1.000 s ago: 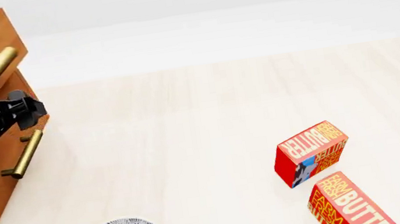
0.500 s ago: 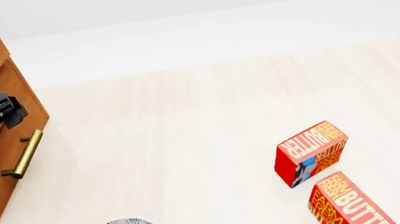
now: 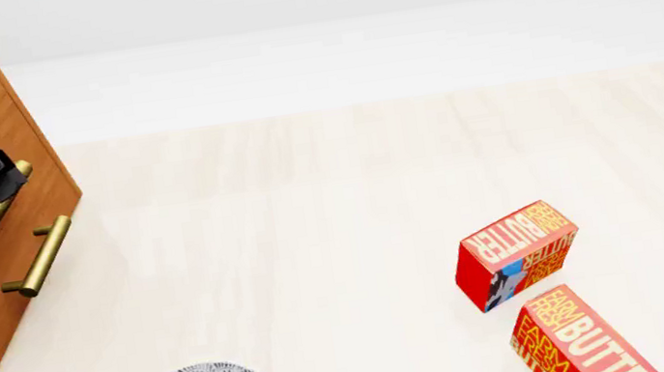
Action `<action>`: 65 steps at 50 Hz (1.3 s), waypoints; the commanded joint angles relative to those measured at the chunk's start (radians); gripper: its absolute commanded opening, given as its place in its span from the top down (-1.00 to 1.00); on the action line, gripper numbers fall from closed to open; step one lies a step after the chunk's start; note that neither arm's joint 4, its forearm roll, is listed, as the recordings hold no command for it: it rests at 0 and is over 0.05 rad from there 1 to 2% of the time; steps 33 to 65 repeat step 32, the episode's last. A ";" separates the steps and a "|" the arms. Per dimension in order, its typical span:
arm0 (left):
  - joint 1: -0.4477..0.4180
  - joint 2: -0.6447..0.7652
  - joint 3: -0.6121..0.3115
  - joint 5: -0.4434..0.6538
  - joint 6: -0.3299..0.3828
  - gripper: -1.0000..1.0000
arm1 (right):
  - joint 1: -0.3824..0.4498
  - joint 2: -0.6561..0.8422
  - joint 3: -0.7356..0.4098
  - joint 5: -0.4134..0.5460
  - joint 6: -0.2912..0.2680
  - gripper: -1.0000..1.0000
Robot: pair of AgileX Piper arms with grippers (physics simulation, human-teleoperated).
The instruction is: Put the chocolate pudding in the top drawer of the cabinet and close it.
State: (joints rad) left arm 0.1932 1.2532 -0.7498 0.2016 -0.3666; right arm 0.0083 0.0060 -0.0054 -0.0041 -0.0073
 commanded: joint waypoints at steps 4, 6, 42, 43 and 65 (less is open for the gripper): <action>0.111 -0.105 0.039 0.048 -0.065 -1.00 | -0.001 -0.001 0.001 0.000 0.000 -1.00; 0.117 -0.178 0.017 0.097 -0.050 -1.00 | -0.001 -0.001 0.001 0.000 0.000 -1.00; 0.100 -0.608 -0.428 0.610 0.105 -1.00 | -0.001 -0.001 0.001 0.001 0.000 -1.00; 0.100 -0.608 -0.428 0.610 0.105 -1.00 | -0.001 -0.001 0.001 0.001 0.000 -1.00; 0.100 -0.608 -0.428 0.610 0.105 -1.00 | -0.001 -0.001 0.001 0.001 0.000 -1.00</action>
